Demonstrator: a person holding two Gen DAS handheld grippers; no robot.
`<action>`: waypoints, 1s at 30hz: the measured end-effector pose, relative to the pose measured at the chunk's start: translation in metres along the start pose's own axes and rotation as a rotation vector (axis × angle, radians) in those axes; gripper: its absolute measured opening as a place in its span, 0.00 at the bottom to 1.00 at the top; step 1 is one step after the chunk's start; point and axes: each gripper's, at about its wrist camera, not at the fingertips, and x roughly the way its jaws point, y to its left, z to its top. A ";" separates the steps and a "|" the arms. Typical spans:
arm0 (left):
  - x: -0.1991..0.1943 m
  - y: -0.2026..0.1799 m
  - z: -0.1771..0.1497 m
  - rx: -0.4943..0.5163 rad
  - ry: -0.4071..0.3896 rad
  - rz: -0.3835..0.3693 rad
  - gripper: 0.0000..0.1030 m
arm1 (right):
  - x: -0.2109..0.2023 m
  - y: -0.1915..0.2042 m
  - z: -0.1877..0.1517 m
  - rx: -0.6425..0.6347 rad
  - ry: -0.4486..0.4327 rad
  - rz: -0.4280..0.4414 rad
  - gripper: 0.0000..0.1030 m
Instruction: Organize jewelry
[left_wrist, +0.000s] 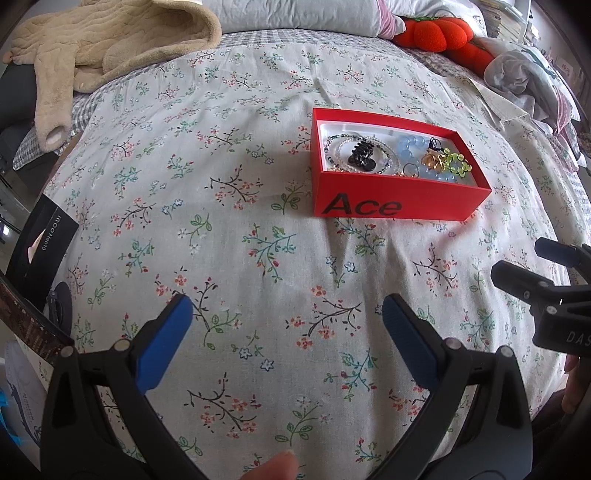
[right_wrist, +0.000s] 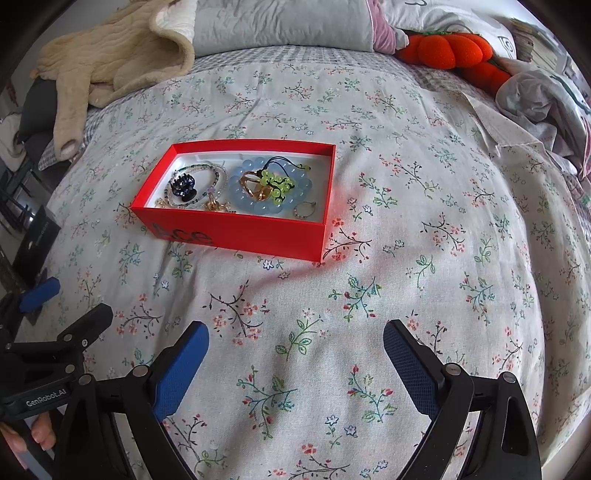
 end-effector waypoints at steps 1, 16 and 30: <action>0.000 0.000 0.000 0.000 0.000 0.001 0.99 | 0.000 0.000 0.000 0.000 0.000 0.000 0.94; 0.000 0.000 0.000 0.002 0.002 0.004 0.99 | 0.000 0.000 0.000 -0.001 0.000 0.001 0.94; 0.002 0.001 0.001 0.004 0.006 0.006 0.99 | 0.001 0.000 -0.001 0.000 0.001 -0.001 0.94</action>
